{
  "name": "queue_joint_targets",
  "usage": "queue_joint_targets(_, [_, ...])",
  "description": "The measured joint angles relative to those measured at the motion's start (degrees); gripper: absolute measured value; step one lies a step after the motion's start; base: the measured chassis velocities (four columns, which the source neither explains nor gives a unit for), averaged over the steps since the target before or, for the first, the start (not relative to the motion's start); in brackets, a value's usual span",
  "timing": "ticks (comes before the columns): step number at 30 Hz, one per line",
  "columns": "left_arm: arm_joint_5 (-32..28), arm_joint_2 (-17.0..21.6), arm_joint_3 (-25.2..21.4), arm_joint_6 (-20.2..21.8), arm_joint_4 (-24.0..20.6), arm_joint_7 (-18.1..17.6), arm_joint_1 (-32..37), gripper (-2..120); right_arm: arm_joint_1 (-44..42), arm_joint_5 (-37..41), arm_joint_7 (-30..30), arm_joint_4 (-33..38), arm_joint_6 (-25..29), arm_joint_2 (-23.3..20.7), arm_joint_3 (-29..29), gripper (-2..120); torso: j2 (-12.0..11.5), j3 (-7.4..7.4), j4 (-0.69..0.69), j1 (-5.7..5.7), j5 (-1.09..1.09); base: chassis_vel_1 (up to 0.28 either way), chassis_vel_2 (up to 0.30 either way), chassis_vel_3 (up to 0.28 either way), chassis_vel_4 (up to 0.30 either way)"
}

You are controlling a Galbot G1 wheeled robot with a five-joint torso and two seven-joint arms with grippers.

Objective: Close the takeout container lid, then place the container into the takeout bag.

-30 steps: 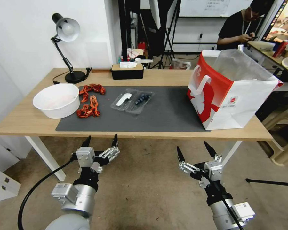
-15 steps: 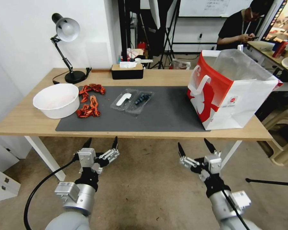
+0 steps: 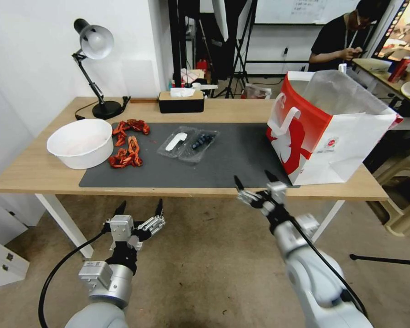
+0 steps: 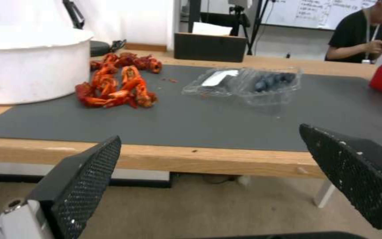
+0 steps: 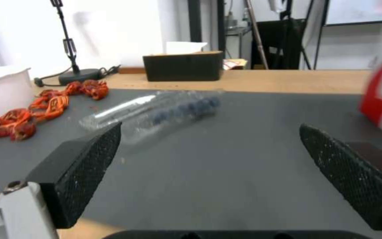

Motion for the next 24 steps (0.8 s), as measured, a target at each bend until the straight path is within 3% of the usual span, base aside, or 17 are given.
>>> queue_joint_targets(6, [0.37, -0.03, -0.97, -0.08, 0.93, 0.18, -0.22, 100, 10.12, 0.37, 5.14, -5.48, -6.70, 0.78, -6.38, 100, 0.00, 0.00, 0.00, 0.01, -0.02, 0.000, 0.000, 0.000, 0.000])
queue_joint_targets(8, [0.11, -0.07, -1.05, -0.05, 1.05, -0.04, -0.09, 100, 15.61, 0.72, 9.79, -8.47, -13.63, 2.01, -10.07, 100, 0.00, 0.00, -0.02, 0.00, -0.01, 0.000, 0.000, 0.000, 0.000])
queue_joint_targets(10, [0.09, -0.06, -1.07, -0.04, 1.11, -0.05, -0.06, 100, 16.84, 0.96, 10.87, -9.19, -15.09, 2.33, -10.87, 100, 0.00, 0.00, -0.01, 0.00, -0.02, 0.000, 0.000, 0.000, 0.000])
queue_joint_targets(12, [0.08, -0.02, -1.31, -0.03, 1.38, -0.03, -0.08, 100, 21.81, 2.99, 15.41, -12.65, -19.88, 3.74, -13.66, 100, 0.00, 0.00, -0.01, 0.01, -0.01, 0.000, 0.000, 0.000, 0.000])
queue_joint_targets(17, [0.05, -0.07, -1.67, -0.42, 1.98, 0.03, -0.21, 100, 30.02, 7.13, 22.72, -18.72, -24.71, 6.15, -17.02, 100, 0.00, 0.01, -0.01, 0.01, -0.01, 0.000, 0.000, 0.000, 0.000])
queue_joint_targets(24, [-0.11, -0.19, -1.81, -1.30, 2.64, 0.01, -0.22, 100, 35.35, 12.79, 28.11, -24.04, -28.72, 7.87, -19.68, 100, 0.00, 0.00, -0.01, 0.01, -0.01, 0.000, 0.000, 0.000, 0.000])
